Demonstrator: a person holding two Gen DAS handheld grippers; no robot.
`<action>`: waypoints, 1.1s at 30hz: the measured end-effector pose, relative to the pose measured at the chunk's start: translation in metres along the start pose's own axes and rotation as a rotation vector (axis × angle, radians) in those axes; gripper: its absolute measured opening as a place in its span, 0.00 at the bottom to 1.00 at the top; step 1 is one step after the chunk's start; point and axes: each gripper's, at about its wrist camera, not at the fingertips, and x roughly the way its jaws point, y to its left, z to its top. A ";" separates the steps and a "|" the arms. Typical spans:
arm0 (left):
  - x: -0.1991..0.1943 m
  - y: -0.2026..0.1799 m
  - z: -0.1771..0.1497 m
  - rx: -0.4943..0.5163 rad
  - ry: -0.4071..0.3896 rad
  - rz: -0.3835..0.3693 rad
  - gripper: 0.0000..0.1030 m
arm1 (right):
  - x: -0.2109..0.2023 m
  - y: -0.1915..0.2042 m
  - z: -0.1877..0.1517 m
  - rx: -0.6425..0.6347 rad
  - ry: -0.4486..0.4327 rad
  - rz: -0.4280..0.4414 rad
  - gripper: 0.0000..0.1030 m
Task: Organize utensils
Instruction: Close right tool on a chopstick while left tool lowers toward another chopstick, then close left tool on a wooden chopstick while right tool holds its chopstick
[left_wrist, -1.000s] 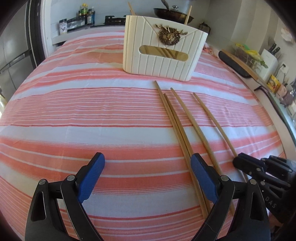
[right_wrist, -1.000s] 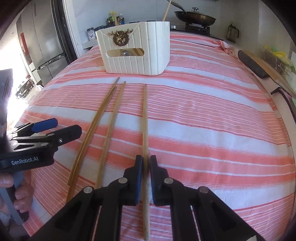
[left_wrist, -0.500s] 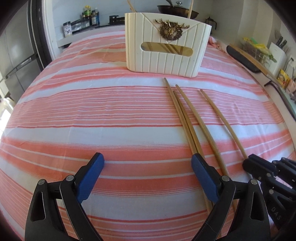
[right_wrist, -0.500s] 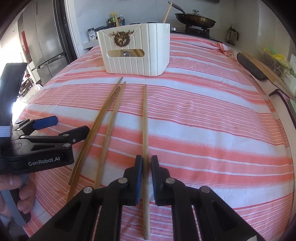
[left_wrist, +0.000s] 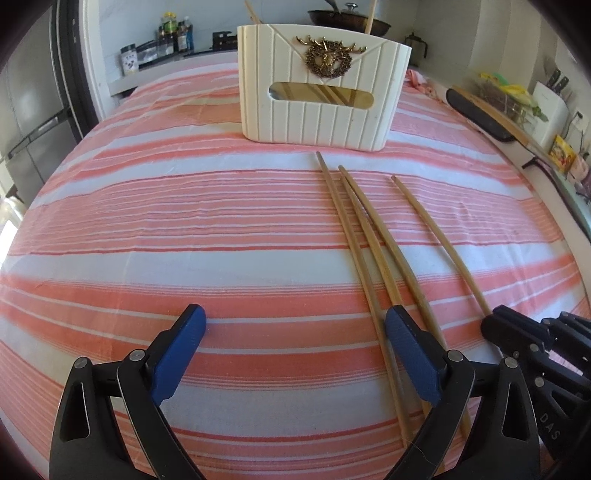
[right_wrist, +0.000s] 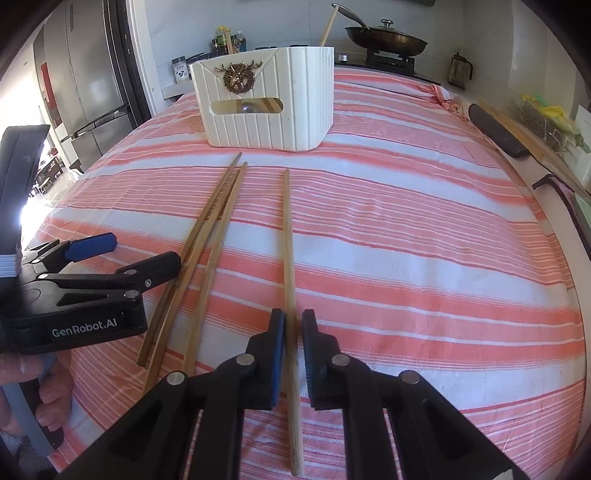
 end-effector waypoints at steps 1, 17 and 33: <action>0.002 -0.002 0.000 0.015 0.012 0.022 0.95 | 0.001 0.001 0.001 -0.003 0.001 -0.002 0.10; -0.020 0.022 -0.013 0.016 -0.012 0.001 0.04 | -0.002 -0.009 -0.001 -0.006 0.016 -0.007 0.07; -0.053 0.095 -0.035 0.036 0.013 -0.042 0.77 | -0.029 -0.047 -0.025 0.081 0.014 -0.003 0.41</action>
